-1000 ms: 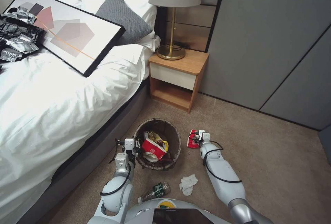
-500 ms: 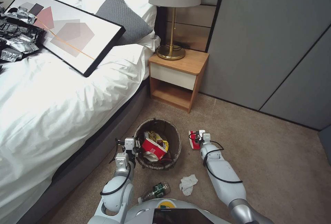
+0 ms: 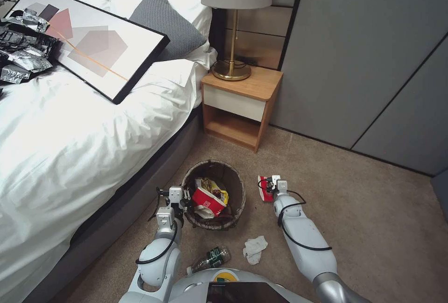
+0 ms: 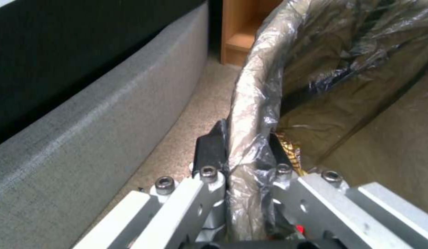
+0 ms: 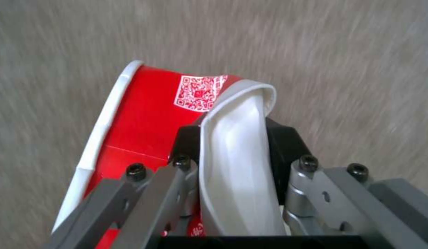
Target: Pick up the trash bin, then pick up the garbage from the floor and place it into the trash bin.
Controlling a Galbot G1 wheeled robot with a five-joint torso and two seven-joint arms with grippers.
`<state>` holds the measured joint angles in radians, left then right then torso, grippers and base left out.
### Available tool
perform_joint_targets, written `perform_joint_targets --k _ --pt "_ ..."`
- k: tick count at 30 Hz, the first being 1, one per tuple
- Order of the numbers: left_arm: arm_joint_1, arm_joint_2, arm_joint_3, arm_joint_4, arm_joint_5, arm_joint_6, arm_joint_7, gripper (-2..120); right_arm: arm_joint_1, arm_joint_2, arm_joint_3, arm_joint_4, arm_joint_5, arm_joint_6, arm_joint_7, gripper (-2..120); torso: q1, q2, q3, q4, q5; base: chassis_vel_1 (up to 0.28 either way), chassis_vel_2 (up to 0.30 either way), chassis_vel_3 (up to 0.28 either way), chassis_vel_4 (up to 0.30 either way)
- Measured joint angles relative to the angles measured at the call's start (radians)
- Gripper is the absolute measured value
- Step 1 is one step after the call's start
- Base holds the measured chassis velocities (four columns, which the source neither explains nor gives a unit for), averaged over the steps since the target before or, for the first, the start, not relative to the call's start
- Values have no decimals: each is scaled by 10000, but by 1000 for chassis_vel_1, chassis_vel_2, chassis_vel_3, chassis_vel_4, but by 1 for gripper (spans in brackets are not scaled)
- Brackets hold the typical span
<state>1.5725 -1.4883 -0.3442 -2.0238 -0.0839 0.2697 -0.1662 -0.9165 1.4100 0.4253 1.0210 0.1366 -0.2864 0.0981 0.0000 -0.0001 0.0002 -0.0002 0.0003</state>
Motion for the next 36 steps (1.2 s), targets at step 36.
perform_joint_targets --k 36 --pt "-12 -22 105 93 30 -7 32 5 -3909 -650 -1971 8172 651 5867 -5248 21 0 1 -3 3 -4 0 0 0 0"
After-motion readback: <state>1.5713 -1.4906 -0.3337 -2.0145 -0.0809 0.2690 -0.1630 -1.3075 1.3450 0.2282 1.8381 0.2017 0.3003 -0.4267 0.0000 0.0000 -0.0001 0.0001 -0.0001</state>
